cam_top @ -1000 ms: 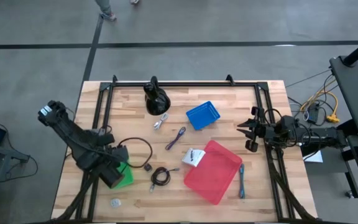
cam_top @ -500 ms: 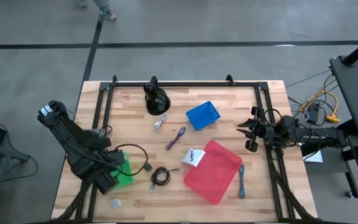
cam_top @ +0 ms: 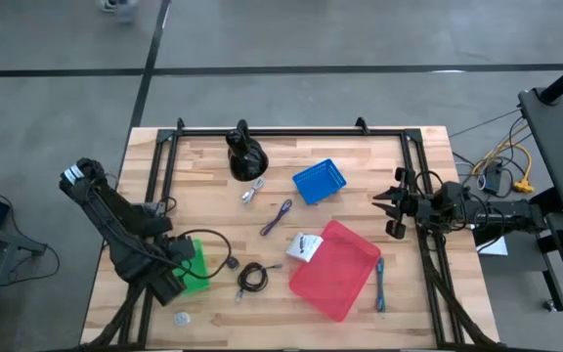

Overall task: Pick and place items into bin
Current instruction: Put the left white card reader box into the green bin

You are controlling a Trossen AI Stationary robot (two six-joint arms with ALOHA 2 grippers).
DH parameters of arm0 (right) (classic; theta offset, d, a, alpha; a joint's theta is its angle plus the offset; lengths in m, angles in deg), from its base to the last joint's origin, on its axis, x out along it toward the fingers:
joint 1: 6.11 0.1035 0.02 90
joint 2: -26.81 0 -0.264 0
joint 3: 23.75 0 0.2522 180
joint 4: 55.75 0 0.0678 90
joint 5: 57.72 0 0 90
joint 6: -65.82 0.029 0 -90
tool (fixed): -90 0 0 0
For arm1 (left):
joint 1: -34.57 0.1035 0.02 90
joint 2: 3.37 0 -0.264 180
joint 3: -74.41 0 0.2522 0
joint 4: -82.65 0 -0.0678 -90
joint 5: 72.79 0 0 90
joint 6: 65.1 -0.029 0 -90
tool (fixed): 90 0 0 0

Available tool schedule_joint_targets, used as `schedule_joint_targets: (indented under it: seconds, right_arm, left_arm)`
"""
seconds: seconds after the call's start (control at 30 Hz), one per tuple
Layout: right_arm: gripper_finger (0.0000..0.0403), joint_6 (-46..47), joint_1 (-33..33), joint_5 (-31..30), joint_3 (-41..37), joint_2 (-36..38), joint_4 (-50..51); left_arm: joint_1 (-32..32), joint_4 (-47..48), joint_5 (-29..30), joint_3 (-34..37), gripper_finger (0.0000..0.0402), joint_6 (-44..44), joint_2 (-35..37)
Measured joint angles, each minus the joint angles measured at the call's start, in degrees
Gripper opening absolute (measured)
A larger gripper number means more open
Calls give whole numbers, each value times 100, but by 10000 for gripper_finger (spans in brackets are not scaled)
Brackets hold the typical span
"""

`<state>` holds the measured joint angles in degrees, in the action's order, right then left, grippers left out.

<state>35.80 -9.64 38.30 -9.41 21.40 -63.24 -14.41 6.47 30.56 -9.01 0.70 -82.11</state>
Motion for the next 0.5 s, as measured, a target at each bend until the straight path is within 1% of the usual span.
schedule_joint_targets:
  seconds: [0.27, 0.5]
  right_arm:
    - [47, 0, 2, 0, 0, 0, 0]
    - [47, 0, 2, 0, -2, 0, 0]
  left_arm:
    - [-23, -150, -7, 83, 32, 22, 0]
    - [-75, -170, -35, 230, 32, 270, 1]
